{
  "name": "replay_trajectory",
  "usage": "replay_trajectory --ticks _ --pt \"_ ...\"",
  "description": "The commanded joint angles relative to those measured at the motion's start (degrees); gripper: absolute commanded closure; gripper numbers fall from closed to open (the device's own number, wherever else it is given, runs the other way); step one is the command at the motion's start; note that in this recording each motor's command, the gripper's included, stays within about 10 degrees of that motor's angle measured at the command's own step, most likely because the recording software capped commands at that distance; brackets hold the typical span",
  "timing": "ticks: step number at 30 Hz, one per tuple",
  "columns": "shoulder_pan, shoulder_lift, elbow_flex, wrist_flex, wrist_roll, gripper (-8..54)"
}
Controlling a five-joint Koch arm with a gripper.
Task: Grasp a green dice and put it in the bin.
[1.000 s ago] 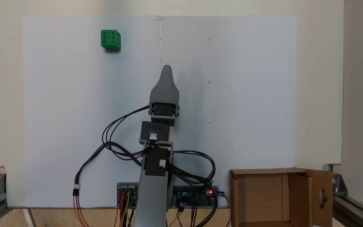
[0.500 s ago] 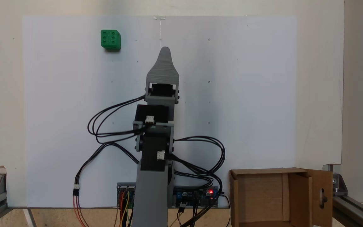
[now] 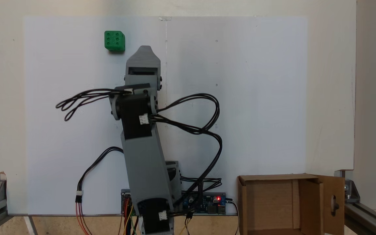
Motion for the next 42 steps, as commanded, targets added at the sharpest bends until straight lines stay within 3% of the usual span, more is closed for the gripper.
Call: replay_trajectory --ticks 1,26,42 --pt "-0.44 -1.23 -6.33 3.52 3.52 3.2" --pt "-12.74 -35.42 -47.37 13.62 13.36 3.0" --pt "-12.48 -38.94 -51.68 17.67 19.16 1.8"
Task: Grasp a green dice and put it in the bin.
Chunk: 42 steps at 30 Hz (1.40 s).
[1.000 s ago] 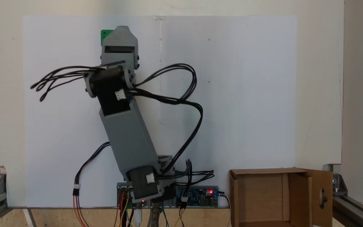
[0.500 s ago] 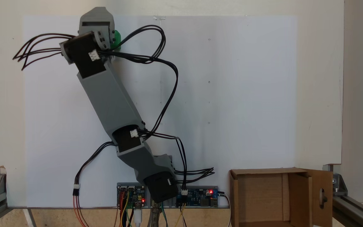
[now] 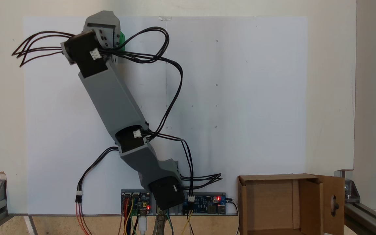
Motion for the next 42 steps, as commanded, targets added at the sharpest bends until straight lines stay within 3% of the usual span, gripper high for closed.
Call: replay_trajectory --ticks 1,6,42 --pt "0.00 -0.35 -5.71 3.87 3.52 1.8" --pt "0.26 -4.13 -14.77 9.32 3.52 1.8" --pt "-2.20 -11.16 -14.94 9.58 5.45 2.0"
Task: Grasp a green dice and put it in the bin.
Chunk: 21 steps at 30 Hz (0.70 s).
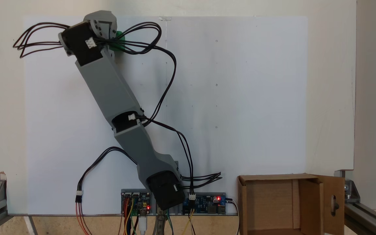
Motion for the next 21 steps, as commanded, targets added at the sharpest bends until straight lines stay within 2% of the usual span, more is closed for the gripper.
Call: replay_trajectory --ticks 1,21 --pt "-0.53 0.26 -3.43 4.92 4.22 2.0" --pt "-0.44 -1.58 -3.43 2.99 5.54 2.0"
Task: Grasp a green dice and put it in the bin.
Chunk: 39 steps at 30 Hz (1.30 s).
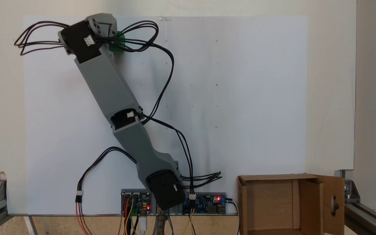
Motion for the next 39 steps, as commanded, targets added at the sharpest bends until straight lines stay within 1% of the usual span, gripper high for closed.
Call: replay_trajectory --ticks 1,11,29,35,39 --pt "0.00 0.53 -3.43 2.90 3.69 2.0" --pt "0.62 -1.49 -3.43 0.70 3.69 2.1" --pt "0.97 -2.29 -3.43 -3.16 4.22 2.0" --pt "0.97 -5.45 -6.86 -2.90 4.22 2.0" --pt "0.97 -5.80 -6.86 -2.99 4.22 2.1"
